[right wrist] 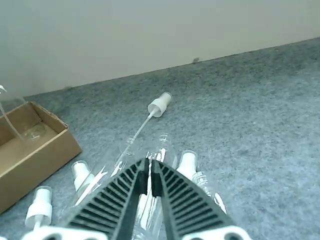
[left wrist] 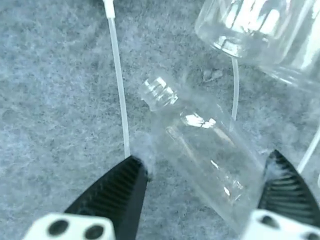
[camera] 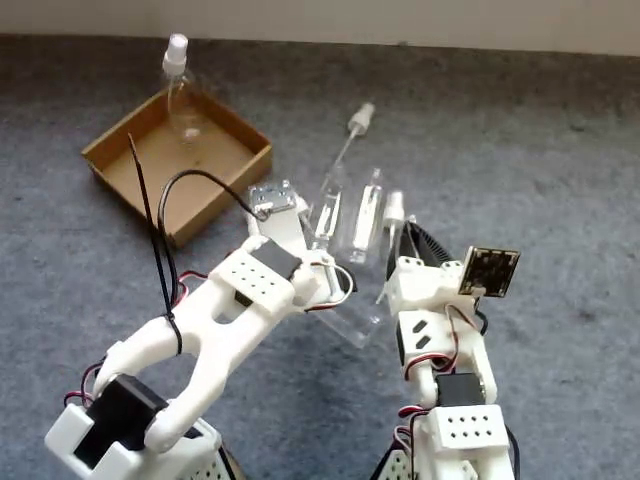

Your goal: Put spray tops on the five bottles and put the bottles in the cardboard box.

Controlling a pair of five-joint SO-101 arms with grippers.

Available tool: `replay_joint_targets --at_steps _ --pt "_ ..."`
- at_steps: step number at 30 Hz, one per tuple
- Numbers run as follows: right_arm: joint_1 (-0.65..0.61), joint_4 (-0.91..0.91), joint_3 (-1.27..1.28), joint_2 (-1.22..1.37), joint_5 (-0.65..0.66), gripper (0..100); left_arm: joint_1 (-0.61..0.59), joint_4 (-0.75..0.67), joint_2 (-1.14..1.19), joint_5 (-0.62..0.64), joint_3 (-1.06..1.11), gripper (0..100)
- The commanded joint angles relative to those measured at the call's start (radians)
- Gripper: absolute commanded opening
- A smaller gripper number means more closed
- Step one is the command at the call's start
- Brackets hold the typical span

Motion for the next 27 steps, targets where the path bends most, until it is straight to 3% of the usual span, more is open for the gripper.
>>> replay_joint_targets --at_steps 1,11,21,23,27 --pt "-0.010 -0.028 0.116 -0.013 -0.002 0.8 -0.005 -0.080 -0.041 0.011 0.031 30" --pt "-0.010 -0.028 0.116 -0.013 -0.002 0.8 0.022 -0.207 -0.041 0.009 0.145 30" --pt "-0.010 -0.028 0.116 -0.013 -0.002 0.8 0.036 -0.201 -0.041 0.006 0.157 30" --pt "-0.010 -0.028 0.116 -0.013 -0.002 0.8 0.036 -0.199 -0.041 0.006 0.162 28" --pt "-0.010 -0.028 0.116 -0.013 -0.002 0.8 0.035 -0.204 -0.041 0.003 0.168 11"
